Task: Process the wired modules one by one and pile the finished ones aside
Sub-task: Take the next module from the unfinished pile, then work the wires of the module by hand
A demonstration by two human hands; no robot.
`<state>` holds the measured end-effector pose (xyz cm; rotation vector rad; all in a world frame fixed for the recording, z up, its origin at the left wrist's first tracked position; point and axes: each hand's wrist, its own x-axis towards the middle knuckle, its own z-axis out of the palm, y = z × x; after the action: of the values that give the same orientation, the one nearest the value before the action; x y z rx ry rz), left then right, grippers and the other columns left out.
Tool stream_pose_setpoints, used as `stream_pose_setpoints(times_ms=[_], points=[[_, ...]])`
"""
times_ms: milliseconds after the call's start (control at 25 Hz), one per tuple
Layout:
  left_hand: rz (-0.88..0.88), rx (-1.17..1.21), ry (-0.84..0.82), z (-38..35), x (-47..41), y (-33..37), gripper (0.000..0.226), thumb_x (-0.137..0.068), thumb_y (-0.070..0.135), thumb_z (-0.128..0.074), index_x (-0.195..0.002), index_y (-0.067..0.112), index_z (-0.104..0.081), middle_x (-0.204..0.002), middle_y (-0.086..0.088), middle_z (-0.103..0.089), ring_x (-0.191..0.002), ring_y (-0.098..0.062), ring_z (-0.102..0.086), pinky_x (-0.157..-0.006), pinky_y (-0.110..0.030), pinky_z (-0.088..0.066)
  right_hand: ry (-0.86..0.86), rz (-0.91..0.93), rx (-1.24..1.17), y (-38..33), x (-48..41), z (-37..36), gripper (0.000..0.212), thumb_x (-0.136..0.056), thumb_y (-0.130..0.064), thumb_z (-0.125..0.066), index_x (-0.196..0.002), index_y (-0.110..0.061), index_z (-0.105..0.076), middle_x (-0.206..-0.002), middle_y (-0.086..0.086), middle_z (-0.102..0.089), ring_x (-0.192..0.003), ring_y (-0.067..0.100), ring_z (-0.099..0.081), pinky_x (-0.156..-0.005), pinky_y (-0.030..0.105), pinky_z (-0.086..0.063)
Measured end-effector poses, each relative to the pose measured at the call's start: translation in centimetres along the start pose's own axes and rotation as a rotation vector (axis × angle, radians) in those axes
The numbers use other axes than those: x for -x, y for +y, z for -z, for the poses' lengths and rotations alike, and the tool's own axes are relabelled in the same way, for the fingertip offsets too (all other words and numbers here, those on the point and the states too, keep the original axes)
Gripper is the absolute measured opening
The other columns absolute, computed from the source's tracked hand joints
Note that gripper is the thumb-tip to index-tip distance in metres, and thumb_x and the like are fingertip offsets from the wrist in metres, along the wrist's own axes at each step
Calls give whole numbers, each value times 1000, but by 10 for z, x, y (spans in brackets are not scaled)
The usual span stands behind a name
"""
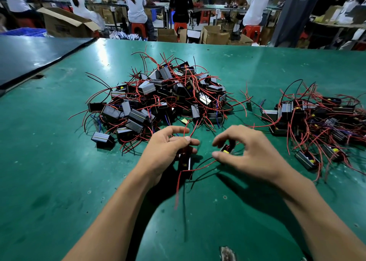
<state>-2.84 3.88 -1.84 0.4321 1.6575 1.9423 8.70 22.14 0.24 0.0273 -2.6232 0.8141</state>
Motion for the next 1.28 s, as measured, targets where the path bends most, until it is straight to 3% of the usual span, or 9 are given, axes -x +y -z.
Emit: stream_pose_setpoints(times_ms=[160,360,520,640,760,920,1120,1200,1280], points=[[28,-16,-3,2,0,0,13,-95,7,-60,-106,5,-66,-88,-13,-76,-69,-19,-70,-58,-28,-56,-203,47,124,-1,2,-15,23,-76,-45,-81,-97,-38,-74,-97,-23,-69,-104,3,-53,-91,33,-26],[24,-72,-10,5,-2,1,12,-93,5,-61,-99,5,-71,-83,-13,-76,-57,-16,-64,-57,-22,-54,-171,-52,-36,3,1,-16,7,-84,-39,-77,-85,-31,-77,-76,-14,-73,-73,2,-65,-76,32,-51],[11,-25,-17,5,-3,-1,12,-94,10,-61,-96,4,-71,-90,-16,-76,-70,-22,-71,-67,-27,-59,-49,-237,-28,9,0,-14,9,-87,-36,-74,-82,-29,-75,-66,-11,-70,-59,-1,-59,-62,18,-46],[-4,-20,-46,2,-3,2,42,-88,43,-63,-91,2,-72,-98,-17,-75,-89,-27,-73,-86,-35,-58,13,-401,-116,9,-3,-15,10,-91,-29,-71,-83,-24,-70,-61,-8,-71,-54,0,-64,-56,13,-43],[77,8,-122,3,-2,5,82,-73,79,-47,-80,3,-75,-104,-18,-74,-103,-28,-70,-97,-35,-48,-15,-537,-313,8,-4,-11,9,-96,-22,-65,-89,-18,-66,-69,-2,-75,-61,15,-73,-54,17,-47],[33,-2,-95,1,-2,1,45,-81,43,-62,-78,-2,-69,-100,-14,-75,-91,-25,-73,-86,-32,-57,-16,-594,-472,9,-4,-9,5,-99,-15,-59,-95,-15,-62,-80,4,-76,-63,18,-65,-61,30,-49],[46,-77,-137,5,-1,-5,35,-65,23,-82,-82,-6,-71,-101,-13,-75,-104,-29,-69,-81,-26,-56,48,-573,-620,3,-6,-10,16,-96,-1,-55,-95,-15,-63,-82,9,-71,-56,12,-56,-57,22,-48],[14,-128,-167,6,-1,-4,15,-70,3,-81,-83,7,-77,-102,-7,-76,-100,-21,-71,-82,-24,-56,2,-515,-486,-1,-5,-15,12,-93,-9,-64,-91,-18,-71,-81,8,-72,-56,10,-55,-57,18,-45],[-25,-174,-234,6,0,-4,31,-74,-10,-74,-91,16,-78,-104,-1,-76,-94,-13,-71,-77,-19,-54,-27,-449,-290,-4,-2,-21,5,-90,-24,-71,-92,-24,-75,-76,-9,-72,-57,-2,-55,-60,14,-43]])
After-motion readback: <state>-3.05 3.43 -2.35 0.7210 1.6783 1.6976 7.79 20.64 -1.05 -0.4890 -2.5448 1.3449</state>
